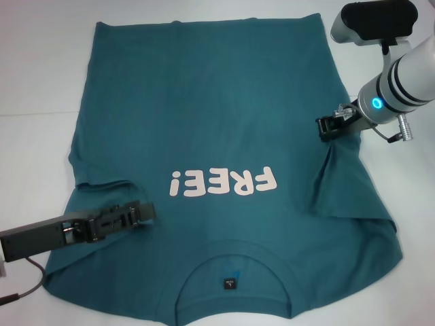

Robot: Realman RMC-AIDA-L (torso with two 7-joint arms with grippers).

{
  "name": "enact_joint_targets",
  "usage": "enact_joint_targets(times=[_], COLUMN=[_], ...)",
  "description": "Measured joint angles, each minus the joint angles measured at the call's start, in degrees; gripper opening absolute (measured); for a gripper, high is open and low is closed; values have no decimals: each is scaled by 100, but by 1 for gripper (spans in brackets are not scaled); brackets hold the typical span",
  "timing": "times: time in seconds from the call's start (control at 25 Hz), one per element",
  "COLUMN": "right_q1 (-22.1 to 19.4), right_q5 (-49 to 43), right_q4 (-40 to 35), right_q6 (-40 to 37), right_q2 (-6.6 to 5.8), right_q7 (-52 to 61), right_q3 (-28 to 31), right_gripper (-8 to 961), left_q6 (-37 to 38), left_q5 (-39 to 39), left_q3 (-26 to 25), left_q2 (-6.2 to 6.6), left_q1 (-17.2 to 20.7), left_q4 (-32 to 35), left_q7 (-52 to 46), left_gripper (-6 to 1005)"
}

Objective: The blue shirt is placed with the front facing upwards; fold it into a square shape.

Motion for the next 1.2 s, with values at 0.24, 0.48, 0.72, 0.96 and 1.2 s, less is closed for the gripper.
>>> enact_joint_targets(times=[0.24, 0.48, 0.72, 0.96, 1.2], right_q1=[22, 43, -146, -864, -1322], right_q5=[0, 22, 670, 2629, 3498], right_q4=[-2, -62, -362, -1045, -1543], right_q6=[27, -9, -462, -1353, -2255], right_q2=[5, -45, -145, -233, -236], right_q7=[-43, -45, -534, -1557, -1846], right_q3=[0, 33, 73, 221, 227], right_gripper=[201, 324, 656, 878, 946], left_q6=[-5, -5, 3, 114, 216], left_q5=[0, 0, 0, 0, 116], left_q3=[-1, 0, -14, -161, -443], left_q2=[0, 0, 8, 63, 234], left_q1=[20, 36, 45, 45, 33], left_q4=[0, 0, 4, 59, 77], left_q7=[-1, -1, -42, -359, -1692], left_gripper=[540, 540, 539, 539, 539])
